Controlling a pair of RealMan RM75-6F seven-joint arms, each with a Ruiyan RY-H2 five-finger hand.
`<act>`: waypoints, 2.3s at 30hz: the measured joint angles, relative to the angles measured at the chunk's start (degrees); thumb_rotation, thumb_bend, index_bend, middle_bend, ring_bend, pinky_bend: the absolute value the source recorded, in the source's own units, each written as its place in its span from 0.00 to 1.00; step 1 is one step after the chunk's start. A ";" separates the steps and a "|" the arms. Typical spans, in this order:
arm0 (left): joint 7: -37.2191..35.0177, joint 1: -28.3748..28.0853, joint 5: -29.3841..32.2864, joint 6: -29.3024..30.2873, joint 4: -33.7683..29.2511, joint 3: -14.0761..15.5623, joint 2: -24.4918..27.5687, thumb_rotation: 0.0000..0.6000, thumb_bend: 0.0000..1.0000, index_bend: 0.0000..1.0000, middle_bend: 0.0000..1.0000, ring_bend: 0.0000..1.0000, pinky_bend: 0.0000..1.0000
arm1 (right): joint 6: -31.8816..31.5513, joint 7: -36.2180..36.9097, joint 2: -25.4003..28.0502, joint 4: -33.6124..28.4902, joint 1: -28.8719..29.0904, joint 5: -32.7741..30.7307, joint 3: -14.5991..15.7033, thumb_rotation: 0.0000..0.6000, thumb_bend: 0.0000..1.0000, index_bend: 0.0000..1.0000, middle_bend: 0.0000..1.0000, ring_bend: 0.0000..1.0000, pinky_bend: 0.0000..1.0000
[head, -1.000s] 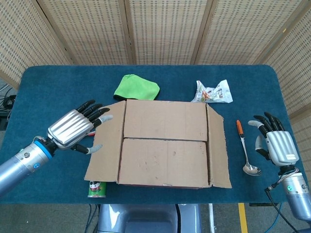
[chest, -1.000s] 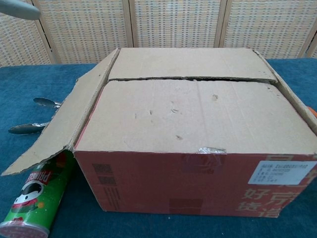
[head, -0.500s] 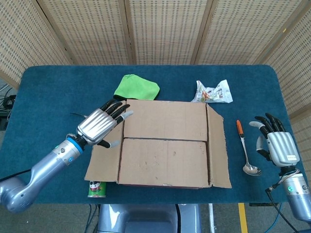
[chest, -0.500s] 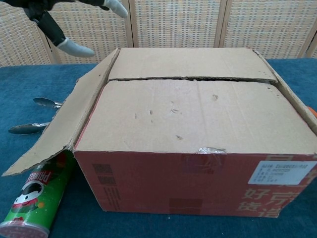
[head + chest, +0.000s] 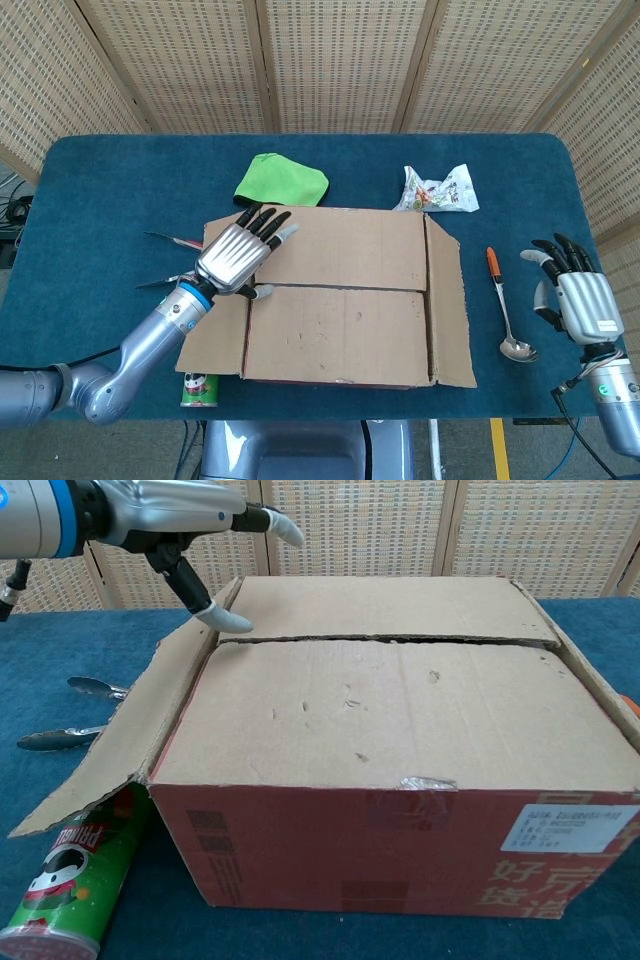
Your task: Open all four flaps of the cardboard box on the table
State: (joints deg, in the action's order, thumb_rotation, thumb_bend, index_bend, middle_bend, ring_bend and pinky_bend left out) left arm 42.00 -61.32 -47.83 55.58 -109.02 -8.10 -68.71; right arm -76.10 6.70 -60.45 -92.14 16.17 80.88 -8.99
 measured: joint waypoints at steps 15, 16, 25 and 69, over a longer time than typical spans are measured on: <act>4.74 -1.94 1.37 2.88 3.51 1.22 -6.22 0.66 0.25 0.00 0.00 0.00 0.00 | -0.76 1.41 0.46 0.69 -0.89 -0.08 0.02 1.00 0.83 0.24 0.17 0.00 0.09; 4.91 -1.97 1.41 3.18 3.69 1.29 -6.53 0.66 0.25 0.00 0.00 0.00 0.00 | -0.77 1.56 0.45 0.83 -0.94 -0.12 0.02 1.00 0.83 0.24 0.17 0.00 0.09; 6.07 -2.56 2.26 4.25 5.30 1.11 -8.46 0.67 0.25 0.00 0.00 0.00 0.00 | -1.27 2.50 0.70 1.34 -1.47 -0.16 -0.06 1.00 0.83 0.24 0.17 0.00 0.09; -1.27 -4.41 1.75 6.04 21.57 -10.09 -9.97 0.76 0.25 0.00 0.00 0.00 0.00 | -2.26 1.86 2.51 -0.12 -3.08 -0.46 -0.16 1.00 0.83 0.24 0.17 0.00 0.09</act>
State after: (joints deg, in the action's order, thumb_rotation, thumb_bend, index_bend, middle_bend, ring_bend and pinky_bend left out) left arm 40.73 -65.73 -46.08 61.62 -87.45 -18.20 -78.68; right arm -78.36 8.56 -57.94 -92.27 13.09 80.42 -9.16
